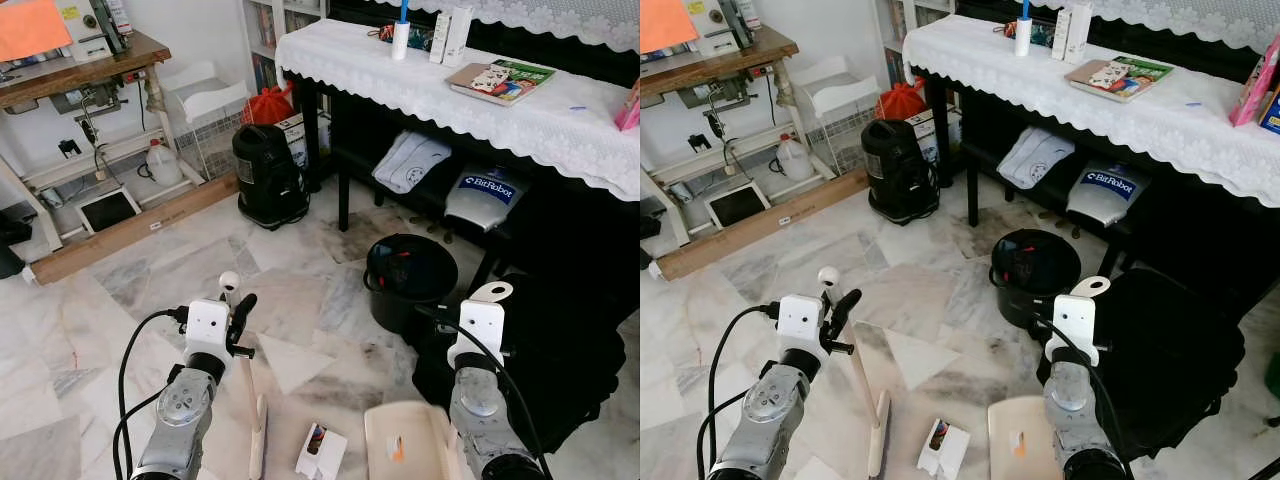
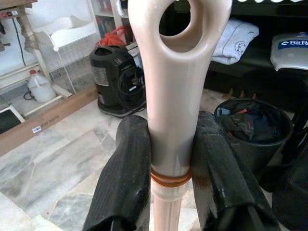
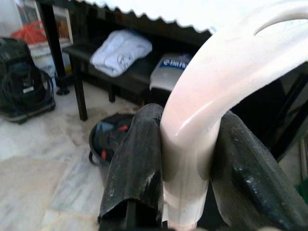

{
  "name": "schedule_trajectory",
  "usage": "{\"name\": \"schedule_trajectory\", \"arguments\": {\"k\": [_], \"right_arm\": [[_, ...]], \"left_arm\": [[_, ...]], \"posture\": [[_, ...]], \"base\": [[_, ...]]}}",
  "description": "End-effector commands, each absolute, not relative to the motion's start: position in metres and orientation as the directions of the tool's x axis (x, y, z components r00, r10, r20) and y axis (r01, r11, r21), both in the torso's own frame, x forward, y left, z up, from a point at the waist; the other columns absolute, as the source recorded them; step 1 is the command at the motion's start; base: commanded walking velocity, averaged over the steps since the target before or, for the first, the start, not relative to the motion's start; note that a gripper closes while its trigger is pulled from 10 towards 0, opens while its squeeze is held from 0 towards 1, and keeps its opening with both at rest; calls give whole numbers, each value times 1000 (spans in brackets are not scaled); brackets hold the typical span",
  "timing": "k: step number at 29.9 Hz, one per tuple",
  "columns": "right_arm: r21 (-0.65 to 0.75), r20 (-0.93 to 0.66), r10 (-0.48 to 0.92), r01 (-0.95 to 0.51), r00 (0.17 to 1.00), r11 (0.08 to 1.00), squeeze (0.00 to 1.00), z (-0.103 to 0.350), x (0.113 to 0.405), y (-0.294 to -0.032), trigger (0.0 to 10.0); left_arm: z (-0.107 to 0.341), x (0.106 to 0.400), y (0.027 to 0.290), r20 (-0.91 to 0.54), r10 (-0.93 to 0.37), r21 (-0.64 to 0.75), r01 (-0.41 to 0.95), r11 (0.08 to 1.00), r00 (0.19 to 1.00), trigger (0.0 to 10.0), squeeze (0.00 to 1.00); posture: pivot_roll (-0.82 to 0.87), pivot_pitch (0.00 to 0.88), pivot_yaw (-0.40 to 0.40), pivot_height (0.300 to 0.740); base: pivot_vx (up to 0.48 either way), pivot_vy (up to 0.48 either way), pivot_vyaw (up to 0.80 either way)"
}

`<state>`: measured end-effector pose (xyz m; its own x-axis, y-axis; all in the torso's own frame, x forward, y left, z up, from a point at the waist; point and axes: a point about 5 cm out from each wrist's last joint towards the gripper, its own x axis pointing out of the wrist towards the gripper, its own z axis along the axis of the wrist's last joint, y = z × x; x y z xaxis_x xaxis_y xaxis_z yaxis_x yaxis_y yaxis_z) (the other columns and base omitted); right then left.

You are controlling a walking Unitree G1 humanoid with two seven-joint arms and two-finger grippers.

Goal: Sweep floor

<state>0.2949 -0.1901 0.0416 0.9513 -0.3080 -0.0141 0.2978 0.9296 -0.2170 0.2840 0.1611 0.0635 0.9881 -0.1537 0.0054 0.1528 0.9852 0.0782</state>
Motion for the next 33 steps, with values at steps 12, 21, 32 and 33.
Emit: {"name": "schedule_trajectory", "arguments": {"k": [12, 21, 32, 33], "right_arm": [[-215, -11, -277, 268, 961, 939, 0, 35, 287, -181, 10000], [-226, -63, -271, 251, 961, 941, 0, 20, 278, -175, 10000], [-225, -150, -265, 228, 953, 947, 0, 3, 266, -169, 10000], [-223, -153, -264, 227, 952, 948, 0, 2, 266, -168, 10000]], "left_arm": [[76, 287, 165, 62, -153, 98, 146, 984, 986, 10000, 0], [71, 283, 168, 20, -177, 105, 174, 979, 984, 10000, 0], [64, 286, 177, -38, -171, 110, 174, 978, 984, 10000, 0], [65, 286, 180, -37, -164, 109, 167, 980, 986, 10000, 0]], "posture": [[112, 0, 72, 740], [117, 11, 89, 740], [115, 19, 92, 740], [115, 19, 92, 740]], "base": [[0, 0, 0], [0, 0, 0], [0, 0, 0], [0, 0, 0]]}}
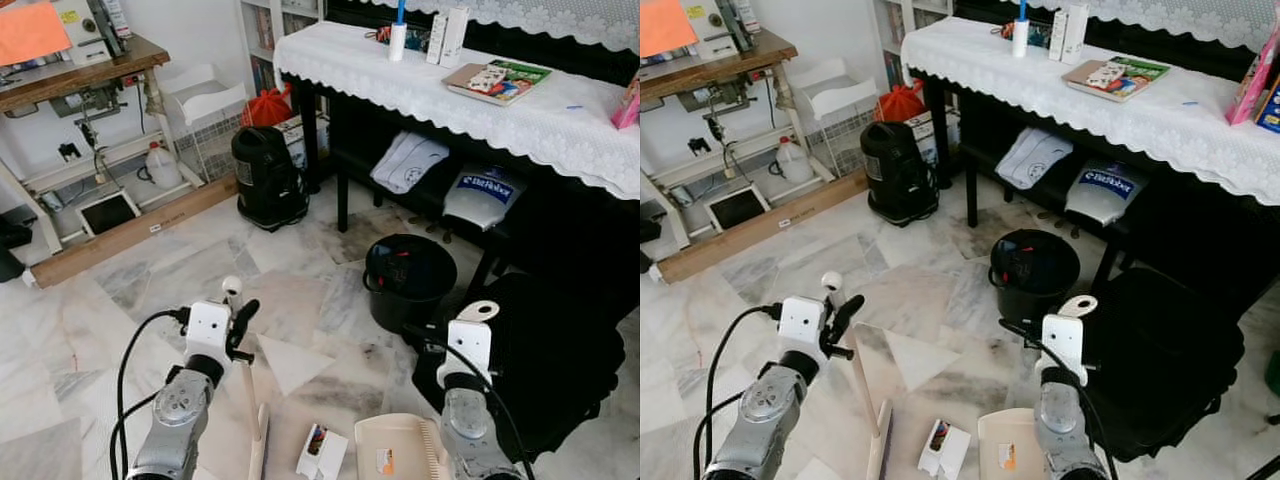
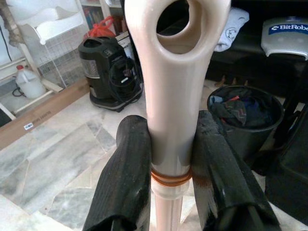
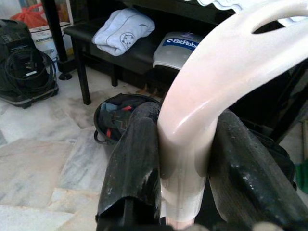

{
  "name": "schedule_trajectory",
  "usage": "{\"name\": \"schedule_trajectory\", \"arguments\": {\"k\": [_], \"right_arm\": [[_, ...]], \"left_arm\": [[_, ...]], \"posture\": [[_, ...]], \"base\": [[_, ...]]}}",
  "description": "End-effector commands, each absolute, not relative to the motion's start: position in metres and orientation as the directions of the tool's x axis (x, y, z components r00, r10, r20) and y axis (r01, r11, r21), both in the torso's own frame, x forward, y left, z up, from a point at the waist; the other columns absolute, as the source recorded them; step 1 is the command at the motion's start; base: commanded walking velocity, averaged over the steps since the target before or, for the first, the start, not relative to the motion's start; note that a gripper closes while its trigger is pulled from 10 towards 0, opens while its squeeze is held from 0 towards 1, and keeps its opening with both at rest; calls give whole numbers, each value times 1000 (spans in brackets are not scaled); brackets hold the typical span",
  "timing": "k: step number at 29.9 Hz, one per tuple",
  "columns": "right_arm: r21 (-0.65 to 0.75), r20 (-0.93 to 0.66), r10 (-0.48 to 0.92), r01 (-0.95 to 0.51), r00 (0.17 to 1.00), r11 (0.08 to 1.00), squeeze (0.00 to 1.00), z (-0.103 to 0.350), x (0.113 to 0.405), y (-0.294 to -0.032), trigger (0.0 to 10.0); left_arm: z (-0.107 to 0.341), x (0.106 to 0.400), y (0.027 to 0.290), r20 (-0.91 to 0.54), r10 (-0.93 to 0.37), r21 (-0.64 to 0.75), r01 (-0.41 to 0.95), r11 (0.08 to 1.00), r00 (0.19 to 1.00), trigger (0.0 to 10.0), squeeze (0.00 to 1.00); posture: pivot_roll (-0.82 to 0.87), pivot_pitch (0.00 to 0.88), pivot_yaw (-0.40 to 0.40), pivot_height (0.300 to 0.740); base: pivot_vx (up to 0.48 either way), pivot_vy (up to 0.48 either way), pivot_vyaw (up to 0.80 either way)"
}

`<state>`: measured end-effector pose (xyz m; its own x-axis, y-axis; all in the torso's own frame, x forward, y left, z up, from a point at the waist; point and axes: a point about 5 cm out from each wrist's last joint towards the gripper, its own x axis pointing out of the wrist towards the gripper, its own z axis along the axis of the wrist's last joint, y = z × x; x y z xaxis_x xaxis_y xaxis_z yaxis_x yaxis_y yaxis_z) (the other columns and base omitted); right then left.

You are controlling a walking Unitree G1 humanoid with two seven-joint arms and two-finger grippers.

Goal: Sweep floor

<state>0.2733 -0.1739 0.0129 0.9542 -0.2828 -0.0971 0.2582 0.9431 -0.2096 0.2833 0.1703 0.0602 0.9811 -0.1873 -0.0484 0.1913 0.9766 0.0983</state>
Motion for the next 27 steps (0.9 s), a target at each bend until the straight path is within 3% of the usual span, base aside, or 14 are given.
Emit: {"name": "schedule_trajectory", "arguments": {"k": [1, 21, 27], "right_arm": [[-226, -174, -258, 217, 950, 950, 0, -1, 265, -166, 10000], [-206, -135, -245, 215, 960, 955, 0, 6, 271, -162, 10000], [-207, -105, -251, 226, 962, 952, 0, 12, 274, -168, 10000]], "left_arm": [[65, 287, 181, -36, -159, 104, 162, 981, 987, 10000, 0], [60, 294, 173, -50, -130, 16, 131, 991, 990, 10000, 0], [50, 299, 173, -117, -62, -128, 47, 991, 991, 10000, 0]], "posture": [[116, 19, 91, 740], [84, 1, 76, 740], [64, 0, 71, 740]], "base": [[0, 0, 0], [0, 0, 0], [0, 0, 0]]}}
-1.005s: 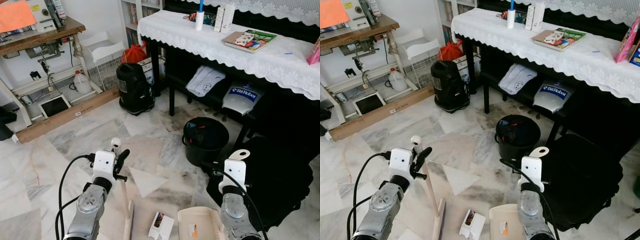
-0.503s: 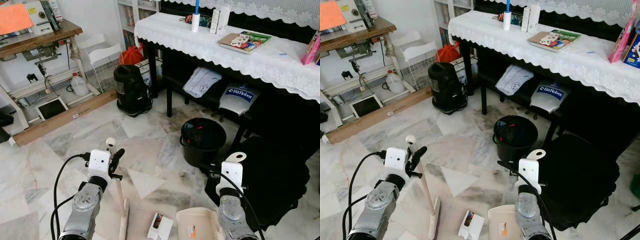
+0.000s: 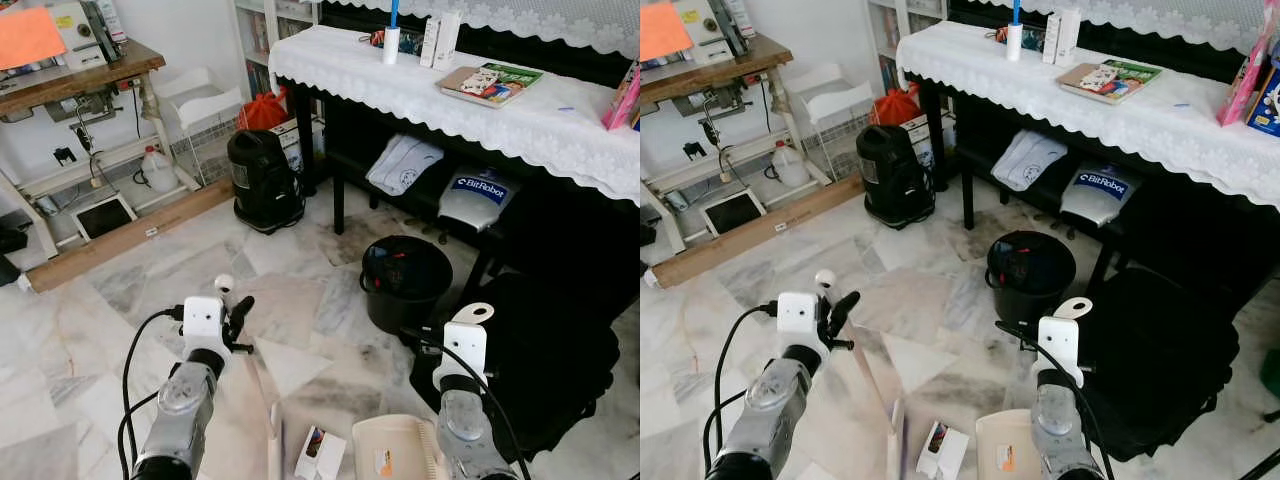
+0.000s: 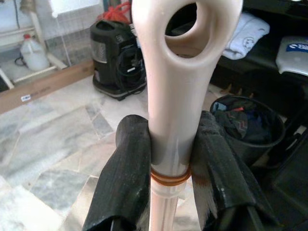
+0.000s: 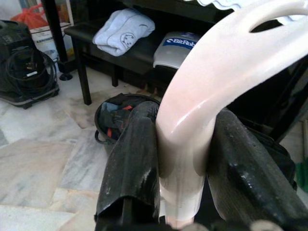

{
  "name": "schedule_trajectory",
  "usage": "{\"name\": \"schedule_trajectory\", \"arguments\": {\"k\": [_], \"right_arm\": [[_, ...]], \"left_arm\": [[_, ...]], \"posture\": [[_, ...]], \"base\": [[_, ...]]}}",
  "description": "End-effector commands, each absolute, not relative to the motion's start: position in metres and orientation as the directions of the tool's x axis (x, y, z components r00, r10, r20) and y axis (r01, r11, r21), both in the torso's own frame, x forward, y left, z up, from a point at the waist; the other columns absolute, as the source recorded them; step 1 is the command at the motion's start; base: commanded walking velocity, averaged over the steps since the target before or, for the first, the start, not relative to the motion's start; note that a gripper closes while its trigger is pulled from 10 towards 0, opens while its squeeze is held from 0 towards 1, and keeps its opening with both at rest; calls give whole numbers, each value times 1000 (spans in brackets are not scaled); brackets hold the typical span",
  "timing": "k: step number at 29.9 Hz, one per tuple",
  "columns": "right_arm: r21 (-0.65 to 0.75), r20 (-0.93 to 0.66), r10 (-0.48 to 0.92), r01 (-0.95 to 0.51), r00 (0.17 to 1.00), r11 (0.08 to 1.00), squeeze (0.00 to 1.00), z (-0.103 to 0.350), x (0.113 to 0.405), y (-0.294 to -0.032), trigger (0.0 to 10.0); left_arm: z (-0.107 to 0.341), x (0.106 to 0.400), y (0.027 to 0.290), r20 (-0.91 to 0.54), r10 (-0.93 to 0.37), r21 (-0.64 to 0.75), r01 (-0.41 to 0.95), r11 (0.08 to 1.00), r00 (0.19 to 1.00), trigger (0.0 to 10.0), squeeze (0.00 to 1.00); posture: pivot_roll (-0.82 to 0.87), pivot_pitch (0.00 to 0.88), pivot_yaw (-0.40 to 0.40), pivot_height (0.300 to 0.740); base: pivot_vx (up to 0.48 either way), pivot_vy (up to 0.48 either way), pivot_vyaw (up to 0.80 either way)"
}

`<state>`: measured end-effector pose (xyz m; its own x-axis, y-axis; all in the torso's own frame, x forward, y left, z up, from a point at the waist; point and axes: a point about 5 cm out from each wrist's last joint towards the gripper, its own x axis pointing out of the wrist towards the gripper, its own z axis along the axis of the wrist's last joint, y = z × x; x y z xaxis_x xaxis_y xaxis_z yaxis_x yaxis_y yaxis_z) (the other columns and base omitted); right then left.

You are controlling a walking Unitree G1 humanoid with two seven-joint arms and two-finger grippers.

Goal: Sweep floor

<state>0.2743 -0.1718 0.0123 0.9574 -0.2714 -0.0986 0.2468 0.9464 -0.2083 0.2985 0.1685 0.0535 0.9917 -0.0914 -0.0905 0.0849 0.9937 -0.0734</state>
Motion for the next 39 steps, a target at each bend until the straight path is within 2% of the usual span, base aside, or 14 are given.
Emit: {"name": "schedule_trajectory", "arguments": {"k": [1, 3, 7, 11, 13, 14, 22, 25, 30, 39], "right_arm": [[-209, -102, -254, 229, 962, 951, 0, 12, 274, -169, 10000], [-211, -97, -261, 236, 960, 948, 0, 13, 275, -172, 10000], [-215, -93, -268, 243, 959, 946, 0, 14, 275, -174, 10000], [-218, -87, -274, 250, 958, 943, 0, 16, 277, -176, 10000], [-218, -86, -274, 250, 958, 943, 0, 16, 277, -177, 10000], [-219, -87, -274, 250, 958, 943, 0, 16, 277, -177, 10000], [-215, -86, -270, 247, 959, 945, 0, 18, 280, -175, 10000], [-213, -84, -271, 248, 959, 945, 0, 18, 281, -174, 10000], [-213, -83, -273, 251, 958, 944, 0, 19, 281, -175, 10000], [-208, -78, -273, 252, 959, 945, 0, 20, 282, -175, 10000]], "left_arm": [[50, 300, 176, -124, -46, -175, 24, 984, 991, 10000, 0], [49, 301, 179, -136, -22, -250, -13, 968, 991, 10000, 0], [49, 302, 182, -145, -3, -297, -41, 954, 989, 10000, 0], [51, 308, 186, -175, -1, -452, -79, 889, 985, 10000, 0], [52, 309, 186, -173, -7, -485, -79, 871, 985, 10000, 0], [56, 313, 186, -170, -25, -557, -75, 827, 985, 10000, 0], [74, 321, 187, -94, -76, -679, -8, 734, 993, 10000, 0], [82, 323, 189, -59, -67, -667, 11, 745, 996, 10000, 0], [97, 321, 206, 28, 58, -426, -40, 904, 998, 10000, 0], [86, 314, 203, -30, 15, -335, -25, 942, 999, 10000, 0]], "posture": [[60, 0, 70, 740], [60, 0, 68, 740], [59, 0, 66, 740], [59, 0, 64, 740], [60, 0, 64, 740], [62, 0, 63, 740], [69, 0, 65, 740], [74, 0, 64, 740], [76, 0, 64, 740], [81, 0, 65, 740]], "base": [[0, 0, 0], [0, 0, 0], [0, 0, 0], [0, 0, 0], [0, 0, 0], [0, 0, 0], [0, 0, 0], [0, 0, 0], [0, 0, 0], [0, 0, 0]]}}
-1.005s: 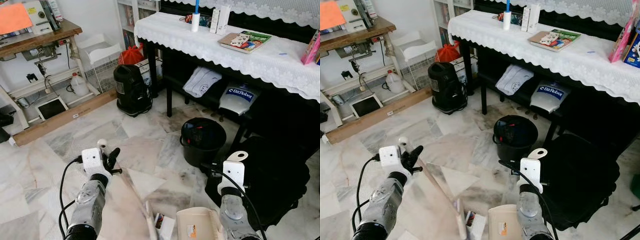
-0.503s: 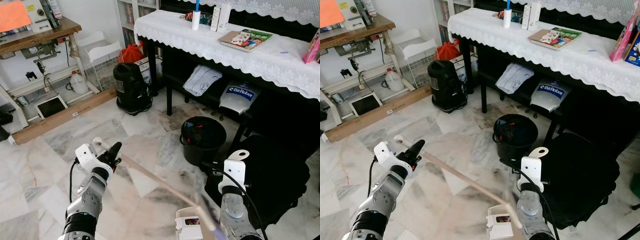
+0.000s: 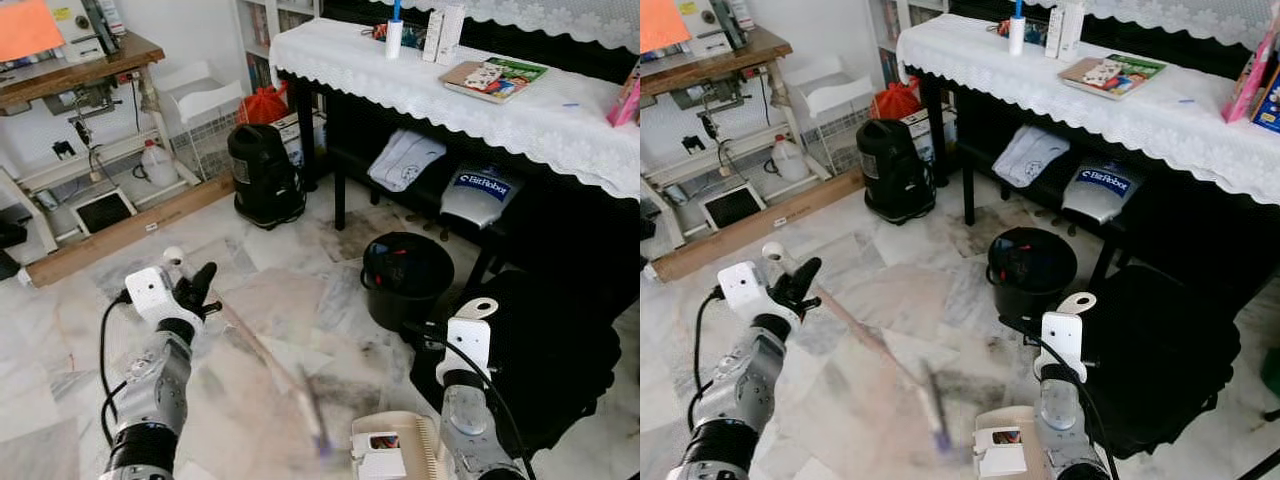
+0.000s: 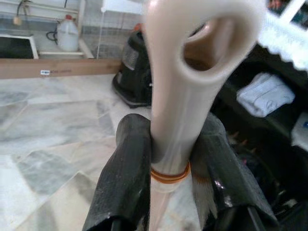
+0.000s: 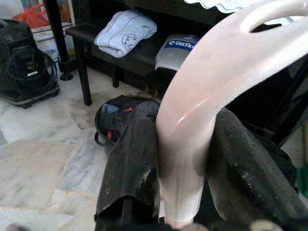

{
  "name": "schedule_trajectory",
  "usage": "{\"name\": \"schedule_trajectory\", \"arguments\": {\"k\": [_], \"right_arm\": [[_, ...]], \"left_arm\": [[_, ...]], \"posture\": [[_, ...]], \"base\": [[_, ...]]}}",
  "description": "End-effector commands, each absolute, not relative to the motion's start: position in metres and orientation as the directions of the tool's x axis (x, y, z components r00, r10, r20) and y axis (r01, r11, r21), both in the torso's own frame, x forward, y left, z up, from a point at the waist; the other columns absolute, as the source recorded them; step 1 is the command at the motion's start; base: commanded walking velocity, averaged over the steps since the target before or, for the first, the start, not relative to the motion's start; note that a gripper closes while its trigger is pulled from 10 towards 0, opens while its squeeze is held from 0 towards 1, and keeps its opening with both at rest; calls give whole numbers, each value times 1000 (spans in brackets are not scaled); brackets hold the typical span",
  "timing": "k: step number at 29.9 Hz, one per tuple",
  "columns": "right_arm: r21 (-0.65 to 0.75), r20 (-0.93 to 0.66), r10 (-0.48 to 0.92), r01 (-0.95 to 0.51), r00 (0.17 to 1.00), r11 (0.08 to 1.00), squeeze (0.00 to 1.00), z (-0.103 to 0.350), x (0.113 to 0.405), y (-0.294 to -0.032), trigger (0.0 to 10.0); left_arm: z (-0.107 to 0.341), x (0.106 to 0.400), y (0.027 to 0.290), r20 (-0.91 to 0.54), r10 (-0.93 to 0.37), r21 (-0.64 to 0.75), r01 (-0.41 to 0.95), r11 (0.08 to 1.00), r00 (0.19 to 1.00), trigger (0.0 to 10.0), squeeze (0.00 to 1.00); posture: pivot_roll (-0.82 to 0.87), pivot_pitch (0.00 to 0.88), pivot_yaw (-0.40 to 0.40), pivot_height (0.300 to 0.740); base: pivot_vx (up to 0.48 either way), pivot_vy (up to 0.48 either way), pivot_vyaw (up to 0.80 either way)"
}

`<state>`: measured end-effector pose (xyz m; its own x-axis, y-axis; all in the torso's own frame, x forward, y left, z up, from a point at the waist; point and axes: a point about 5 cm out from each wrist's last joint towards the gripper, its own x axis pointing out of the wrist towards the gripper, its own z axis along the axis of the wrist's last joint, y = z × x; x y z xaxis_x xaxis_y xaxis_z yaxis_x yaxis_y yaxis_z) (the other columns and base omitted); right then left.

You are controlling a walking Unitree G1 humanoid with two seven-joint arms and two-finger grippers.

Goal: Sweep floor

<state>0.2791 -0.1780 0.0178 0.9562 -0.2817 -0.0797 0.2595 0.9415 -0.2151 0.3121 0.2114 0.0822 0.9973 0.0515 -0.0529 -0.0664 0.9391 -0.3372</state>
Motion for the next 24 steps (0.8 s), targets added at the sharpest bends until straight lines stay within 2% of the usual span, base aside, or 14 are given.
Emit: {"name": "schedule_trajectory", "arguments": {"k": [1, 5, 8, 11, 16, 20, 24], "right_arm": [[-207, -77, -273, 252, 959, 945, 0, 20, 282, -175, 10000], [-201, -75, -271, 251, 960, 947, 0, 21, 283, -173, 10000], [-192, -68, -268, 252, 961, 949, 0, 22, 284, -171, 10000], [-102, -54, -287, 281, 956, 954, 0, 27, 286, -172, 10000], [-29, -66, -311, 310, 948, 950, 0, 28, 288, -174, 10000], [-28, -64, -316, 314, 947, 949, 0, 30, 289, -175, 10000], [-20, -63, -310, 310, 949, 951, 0, 31, 291, -175, 10000]], "left_arm": [[84, 313, 201, -38, -2, -298, -9, 954, 999, 10000, 0], [68, 308, 192, -127, -101, -253, 66, 965, 987, 10000, 0], [60, 305, 190, -171, -124, -230, 83, 970, 977, 10000, 0], [59, 303, 191, -173, -134, -213, 96, 972, 976, 10000, 0], [63, 304, 193, -157, -129, -218, 93, 972, 979, 10000, 0], [63, 303, 191, -169, -174, -236, 132, 963, 970, 10000, 0], [64, 300, 182, -167, -274, -344, 204, 917, 947, 10000, 0]], "posture": [[82, 0, 65, 740], [85, 0, 67, 740], [82, 0, 69, 740], [84, 0, 73, 740], [88, 0, 74, 740], [93, 0, 74, 740], [97, 0, 73, 740]], "base": [[0, 0, 0], [0, 0, 0], [0, 0, 0], [0, 0, 0], [0, 0, 0], [0, 0, 0], [0, 0, 0]]}}
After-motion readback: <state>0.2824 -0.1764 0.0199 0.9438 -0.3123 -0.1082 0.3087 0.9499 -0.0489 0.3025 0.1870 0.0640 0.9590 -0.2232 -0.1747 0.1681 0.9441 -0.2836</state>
